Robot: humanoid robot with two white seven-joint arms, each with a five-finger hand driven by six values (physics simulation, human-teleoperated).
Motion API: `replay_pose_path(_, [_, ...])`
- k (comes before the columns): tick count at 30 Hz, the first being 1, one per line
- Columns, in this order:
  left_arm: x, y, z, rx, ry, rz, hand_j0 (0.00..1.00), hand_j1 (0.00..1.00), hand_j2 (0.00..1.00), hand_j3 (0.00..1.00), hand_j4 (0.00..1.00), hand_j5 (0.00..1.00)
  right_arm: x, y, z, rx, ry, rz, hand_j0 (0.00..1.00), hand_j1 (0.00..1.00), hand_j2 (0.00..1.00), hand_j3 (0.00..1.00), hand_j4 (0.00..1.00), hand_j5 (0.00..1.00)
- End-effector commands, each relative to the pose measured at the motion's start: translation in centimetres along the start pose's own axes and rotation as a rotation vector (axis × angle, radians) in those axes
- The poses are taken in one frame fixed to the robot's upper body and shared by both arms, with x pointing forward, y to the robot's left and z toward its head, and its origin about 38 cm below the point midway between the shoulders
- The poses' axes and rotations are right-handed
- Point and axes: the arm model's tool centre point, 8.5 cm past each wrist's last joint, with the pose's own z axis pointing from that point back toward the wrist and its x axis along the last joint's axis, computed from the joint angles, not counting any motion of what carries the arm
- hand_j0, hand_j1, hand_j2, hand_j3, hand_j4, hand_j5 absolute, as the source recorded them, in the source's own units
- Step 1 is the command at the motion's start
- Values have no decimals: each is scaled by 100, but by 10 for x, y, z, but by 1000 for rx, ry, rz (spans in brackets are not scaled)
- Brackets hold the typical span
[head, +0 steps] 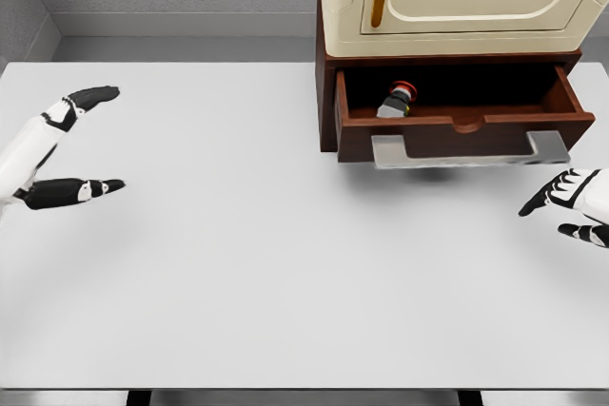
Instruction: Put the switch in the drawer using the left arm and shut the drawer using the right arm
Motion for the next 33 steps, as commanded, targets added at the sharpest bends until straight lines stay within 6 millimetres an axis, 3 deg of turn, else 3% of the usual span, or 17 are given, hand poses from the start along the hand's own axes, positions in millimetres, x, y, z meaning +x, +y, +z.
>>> replay_pose_path(1, [-37,26,32,55,149,-30,100,100,100,100,100,100,0,0,0,-7,0,-5,66,66,66,66,66,66])
replay_pose_path(3, [-51,20,44,22,216,-55,100,100,100,100,100,100,-1,-2,0,-13,1,-1,66,66,66,66,66,66])
replay_pose_path(5, [-51,20,44,26,214,-55,100,100,100,100,100,100,-2,-4,0,-20,6,3,65,65,65,65,65,65])
replay_pose_path(10, [-45,21,29,-4,190,-115,100,100,100,100,100,100,-3,-7,-1,-30,6,10,65,65,65,65,65,65])
replay_pose_path(16, [-24,8,1,16,95,-98,100,100,100,100,100,100,-1,-12,-4,-62,-1,12,65,65,65,65,65,65])
replay_pose_path(28, [-17,-1,-4,23,71,-84,100,100,100,100,100,100,-1,-20,-6,-88,-6,28,65,65,65,65,65,65])
replay_pose_path(33, [-16,-2,-5,25,69,-83,100,100,100,100,100,100,0,-9,-8,-97,-6,12,65,65,65,65,65,65])
